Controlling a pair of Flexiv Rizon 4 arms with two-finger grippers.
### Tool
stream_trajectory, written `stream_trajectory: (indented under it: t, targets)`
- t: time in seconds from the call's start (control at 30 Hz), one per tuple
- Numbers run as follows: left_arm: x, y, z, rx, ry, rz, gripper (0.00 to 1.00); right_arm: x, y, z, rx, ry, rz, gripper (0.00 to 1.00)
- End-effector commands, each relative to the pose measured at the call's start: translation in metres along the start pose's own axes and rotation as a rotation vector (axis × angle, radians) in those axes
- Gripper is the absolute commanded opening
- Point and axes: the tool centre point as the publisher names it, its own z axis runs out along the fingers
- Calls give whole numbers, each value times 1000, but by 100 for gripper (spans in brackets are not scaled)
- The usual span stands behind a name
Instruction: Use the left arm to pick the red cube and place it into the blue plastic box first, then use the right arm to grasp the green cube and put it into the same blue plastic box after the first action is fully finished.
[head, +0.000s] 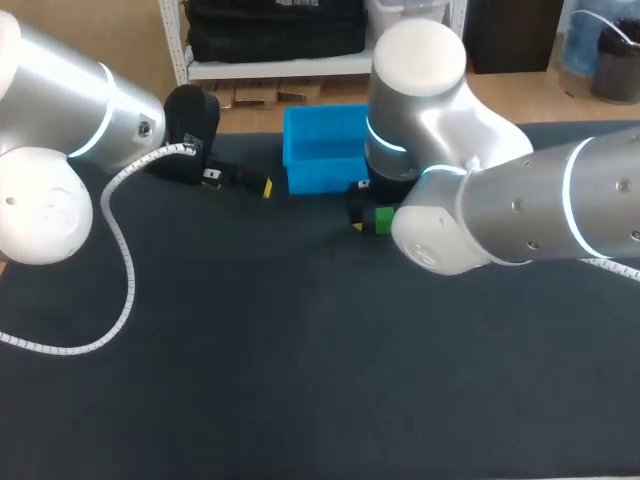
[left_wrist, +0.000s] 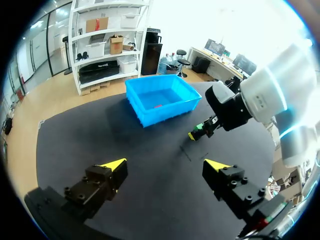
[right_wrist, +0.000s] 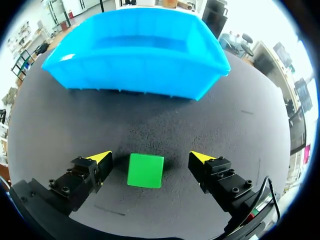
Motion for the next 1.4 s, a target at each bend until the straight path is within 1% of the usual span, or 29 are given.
stream_trajectory:
  t: [0.03,0.43,0.6,0.77,0.93,1.03,1.2,1.33,1.4]
  targets:
    - [1,1,0,6,-3,2,100,-1,0,2,3,-2,8,0]
    - [1,1,0,6,-3,2,100,-3,-3,2,-15,-9,33,0]
    - [1,1,0,6,-3,2,100,-5,-8,-8,-19,-18,44,0]
    - [1,1,0,6,-3,2,100,-10,-13,-36,-31,-56,44,0]
    - [1,1,0,6,-3,2,100,-14,-22,-78,-60,-115,59,0]
    - [1,1,0,6,-3,2,100,-13,-26,-104,-78,-148,68,0]
    - [1,1,0,6,-3,2,100,-9,-30,-140,-114,-190,71,0]
    - [1,1,0,6,-3,2,100,-2,-27,-160,-134,-219,51,0]
    - [1,1,0,6,-3,2,100,0,-25,-163,-144,-223,46,0]
